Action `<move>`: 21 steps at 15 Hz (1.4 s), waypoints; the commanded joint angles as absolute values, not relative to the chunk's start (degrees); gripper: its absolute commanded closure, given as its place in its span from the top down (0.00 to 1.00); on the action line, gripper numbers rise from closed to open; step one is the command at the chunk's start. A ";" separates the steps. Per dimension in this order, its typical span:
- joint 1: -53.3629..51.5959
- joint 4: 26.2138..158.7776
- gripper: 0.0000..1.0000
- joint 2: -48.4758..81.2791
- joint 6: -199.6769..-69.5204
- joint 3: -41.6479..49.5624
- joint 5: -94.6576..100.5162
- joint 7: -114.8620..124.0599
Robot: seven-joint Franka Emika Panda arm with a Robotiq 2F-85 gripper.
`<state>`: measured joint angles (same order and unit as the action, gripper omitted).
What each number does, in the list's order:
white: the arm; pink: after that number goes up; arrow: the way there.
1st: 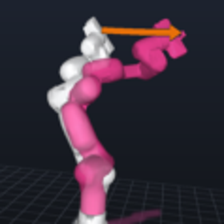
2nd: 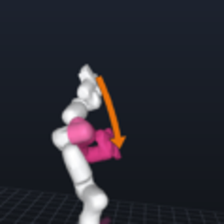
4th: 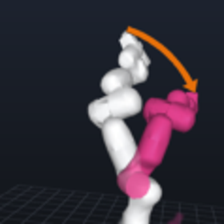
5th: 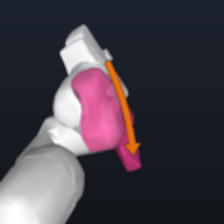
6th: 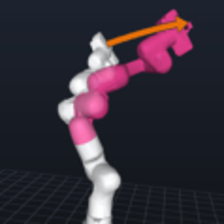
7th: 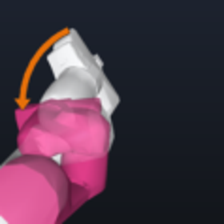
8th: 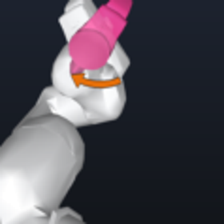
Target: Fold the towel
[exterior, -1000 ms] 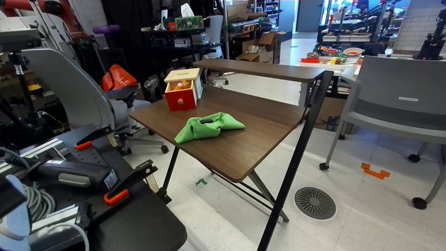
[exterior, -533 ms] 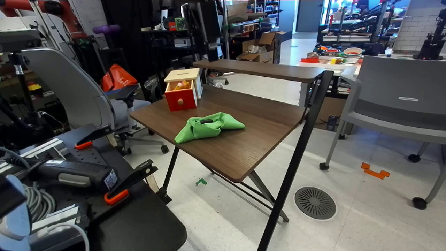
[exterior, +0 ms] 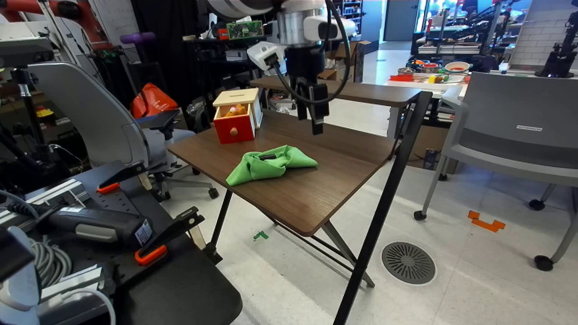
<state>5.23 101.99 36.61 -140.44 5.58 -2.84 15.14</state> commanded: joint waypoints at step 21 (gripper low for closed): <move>4.31 84.13 0.59 54.47 -129.16 3.50 -6.23 16.22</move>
